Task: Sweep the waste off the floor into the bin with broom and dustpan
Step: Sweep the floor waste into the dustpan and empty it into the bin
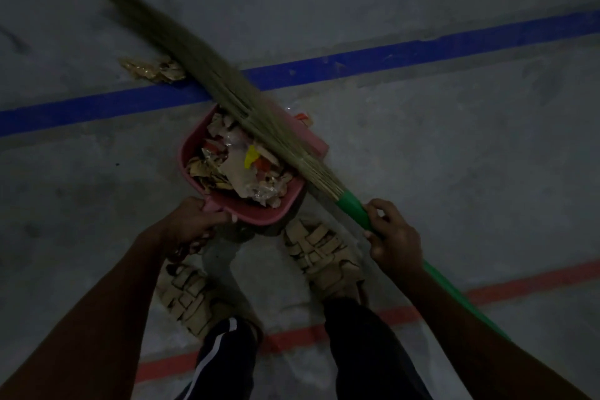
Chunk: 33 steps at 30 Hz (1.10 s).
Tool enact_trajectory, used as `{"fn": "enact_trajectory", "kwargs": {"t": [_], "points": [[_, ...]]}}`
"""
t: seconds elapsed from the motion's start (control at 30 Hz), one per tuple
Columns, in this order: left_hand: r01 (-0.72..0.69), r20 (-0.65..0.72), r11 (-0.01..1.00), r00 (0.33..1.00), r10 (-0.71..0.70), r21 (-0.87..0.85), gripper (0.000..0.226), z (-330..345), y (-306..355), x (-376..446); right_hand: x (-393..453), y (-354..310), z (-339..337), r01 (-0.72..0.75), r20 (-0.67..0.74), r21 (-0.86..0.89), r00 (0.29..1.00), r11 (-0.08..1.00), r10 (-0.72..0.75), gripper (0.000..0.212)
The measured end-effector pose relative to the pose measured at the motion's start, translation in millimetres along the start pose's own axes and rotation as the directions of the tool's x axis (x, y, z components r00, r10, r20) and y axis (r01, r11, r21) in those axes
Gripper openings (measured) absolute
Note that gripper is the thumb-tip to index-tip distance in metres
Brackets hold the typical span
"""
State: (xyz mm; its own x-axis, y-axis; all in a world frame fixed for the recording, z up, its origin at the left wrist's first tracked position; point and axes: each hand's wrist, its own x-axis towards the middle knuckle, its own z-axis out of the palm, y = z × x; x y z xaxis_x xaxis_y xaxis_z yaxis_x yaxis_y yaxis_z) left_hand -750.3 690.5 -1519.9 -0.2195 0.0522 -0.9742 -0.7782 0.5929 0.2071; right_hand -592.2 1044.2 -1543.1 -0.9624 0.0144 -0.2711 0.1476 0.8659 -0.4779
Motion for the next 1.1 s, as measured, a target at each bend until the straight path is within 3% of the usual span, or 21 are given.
{"fn": "enact_trajectory", "kwargs": {"t": [0.17,0.43,0.53,0.7,0.93,1.1], "points": [[0.011,-0.007,0.999,1.0,-0.011,-0.037,0.04,8,-4,1,4,0,-6,0.043,-0.104,0.057,0.994,0.997,-0.037,0.039],[0.016,0.058,0.993,0.998,-0.009,-0.113,0.032,18,-35,-7,7,24,-13,-0.173,-0.265,0.096,0.945,0.98,0.192,0.044],[0.03,0.037,0.991,0.999,-0.026,-0.133,0.017,20,-49,-13,-3,35,-11,-0.218,-0.25,0.074,0.94,0.973,0.23,0.045],[0.013,0.007,0.984,1.0,-0.012,-0.176,0.031,32,-58,-25,-23,42,-5,-0.231,-0.165,0.06,0.957,0.971,0.238,0.045],[0.001,-0.045,0.976,0.999,-0.011,-0.219,0.016,47,-55,-52,-34,38,1,-0.226,-0.159,0.091,0.958,0.97,0.238,0.047],[0.007,-0.073,0.981,0.997,-0.022,-0.196,0.024,48,-70,-55,-34,33,3,-0.227,-0.155,0.111,0.958,0.967,0.243,0.045]]}}
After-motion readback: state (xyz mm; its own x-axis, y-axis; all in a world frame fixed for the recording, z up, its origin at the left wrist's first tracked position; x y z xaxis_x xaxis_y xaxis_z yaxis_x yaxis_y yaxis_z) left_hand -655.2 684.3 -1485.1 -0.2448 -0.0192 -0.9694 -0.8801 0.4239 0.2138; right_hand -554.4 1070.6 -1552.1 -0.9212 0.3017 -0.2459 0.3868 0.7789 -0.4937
